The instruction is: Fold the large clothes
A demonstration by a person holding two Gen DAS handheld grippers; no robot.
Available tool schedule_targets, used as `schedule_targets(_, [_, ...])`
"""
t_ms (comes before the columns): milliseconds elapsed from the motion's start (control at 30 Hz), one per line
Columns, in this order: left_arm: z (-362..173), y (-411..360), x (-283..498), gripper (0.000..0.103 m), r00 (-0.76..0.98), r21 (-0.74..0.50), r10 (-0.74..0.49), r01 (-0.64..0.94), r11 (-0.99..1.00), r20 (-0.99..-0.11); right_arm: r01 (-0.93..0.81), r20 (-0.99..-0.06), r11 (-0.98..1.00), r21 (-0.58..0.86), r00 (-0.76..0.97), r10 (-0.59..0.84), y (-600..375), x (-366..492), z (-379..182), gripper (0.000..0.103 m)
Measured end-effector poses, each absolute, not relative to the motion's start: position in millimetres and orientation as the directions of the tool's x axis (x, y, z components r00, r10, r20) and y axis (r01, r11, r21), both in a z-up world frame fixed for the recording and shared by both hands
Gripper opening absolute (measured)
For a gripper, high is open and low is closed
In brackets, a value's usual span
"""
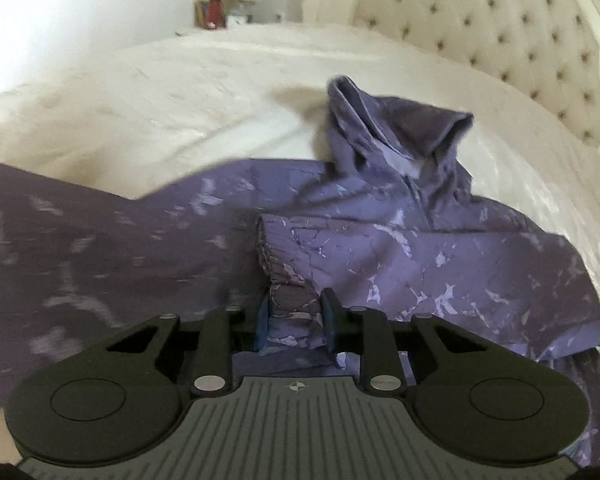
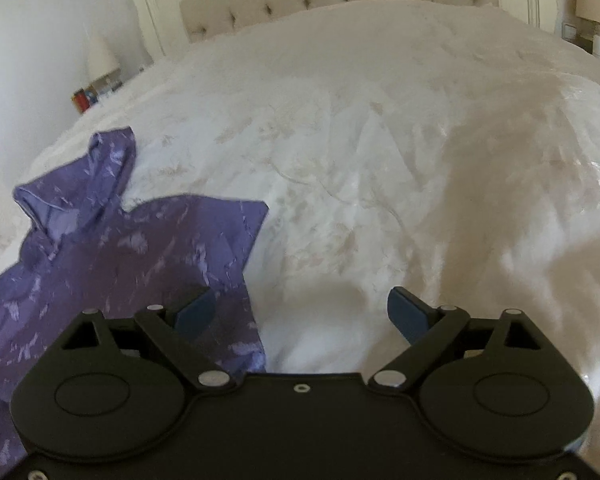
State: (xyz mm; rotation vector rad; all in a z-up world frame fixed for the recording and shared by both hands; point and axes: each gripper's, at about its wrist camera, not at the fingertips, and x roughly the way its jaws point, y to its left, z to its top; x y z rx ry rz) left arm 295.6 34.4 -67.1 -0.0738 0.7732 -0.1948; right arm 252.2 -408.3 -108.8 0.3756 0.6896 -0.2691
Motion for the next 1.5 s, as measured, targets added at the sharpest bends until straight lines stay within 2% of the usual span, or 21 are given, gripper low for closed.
schedule_targets(167, [-78, 47, 296, 0.026, 0.677, -0.179, -0.225, 0.138, 0.974, -0.701, 0.248, -0.663, 0.945, 0.211, 0.747, -0.048, -384, 260, -110, 0.094])
schedule_targets(233, [-85, 50, 299, 0.027, 0.667, -0.191, -0.219, 0.115, 0.975, -0.712, 0.229, -0.724, 0.965, 0.126, 0.686, -0.068, -372, 268, -121, 0.094])
schedule_targets(300, [-90, 51, 300, 0.028, 0.663, -0.197, -0.219, 0.109, 0.974, -0.716, 0.223, -0.786, 0.973, 0.053, 0.611, -0.097, -367, 275, -138, 0.101])
schedule_targets(433, [-94, 51, 295, 0.032, 0.67, -0.172, -0.217, 0.133, 0.976, -0.71, 0.248, -0.79, 0.962, 0.119, 0.61, -0.059, -379, 277, -138, 0.101])
schedule_targets(500, [-95, 51, 295, 0.04, 0.665, -0.178, -0.241, 0.162, 0.971, -0.707, 0.247, -0.781, 0.961, 0.121, 0.622, -0.062, -380, 275, -137, 0.101])
schedule_targets(567, [-93, 54, 295, 0.059, 0.645, -0.224, -0.3, 0.2, 0.954, -0.703, 0.25, -0.764, 0.961, 0.119, 0.641, -0.072, -378, 274, -133, 0.101])
schedule_targets(633, [-90, 58, 292, 0.07, 0.634, -0.273, -0.345, 0.213, 0.938, -0.692, 0.25, -0.733, 0.961, 0.121, 0.675, -0.083, -376, 267, -127, 0.101])
schedule_targets(767, [-79, 71, 282, 0.08, 0.637, -0.311, -0.372, 0.211, 0.927, -0.675, 0.25, -0.623, 0.956, 0.154, 0.776, -0.102, -374, 257, -105, 0.102])
schedule_targets(933, [-62, 100, 266, 0.083, 0.687, -0.283, -0.314, 0.162, 0.945, -0.655, 0.156, -0.526, 0.946, 0.284, 0.85, 0.017, -360, 250, -91, 0.102])
schedule_targets(1133, [-52, 149, 256, 0.083, 0.713, -0.266, -0.232, 0.065, 0.962, -0.662, 0.053, -0.555, 0.936, 0.349, 0.816, 0.16, -319, 258, -105, 0.102])
schedule_targets(1333, [-49, 201, 241, 0.089, 0.731, -0.229, -0.119, -0.052, 0.972, -0.672, -0.105, -0.534, 0.947, 0.305, 0.804, 0.261, -271, 252, -113, 0.102])
schedule_targets(1500, [-52, 249, 234, 0.09, 0.732, -0.204, -0.001, -0.189, 0.96, -0.681, -0.205, -0.509, 0.948, 0.242, 0.805, 0.304, -246, 246, -112, 0.102])
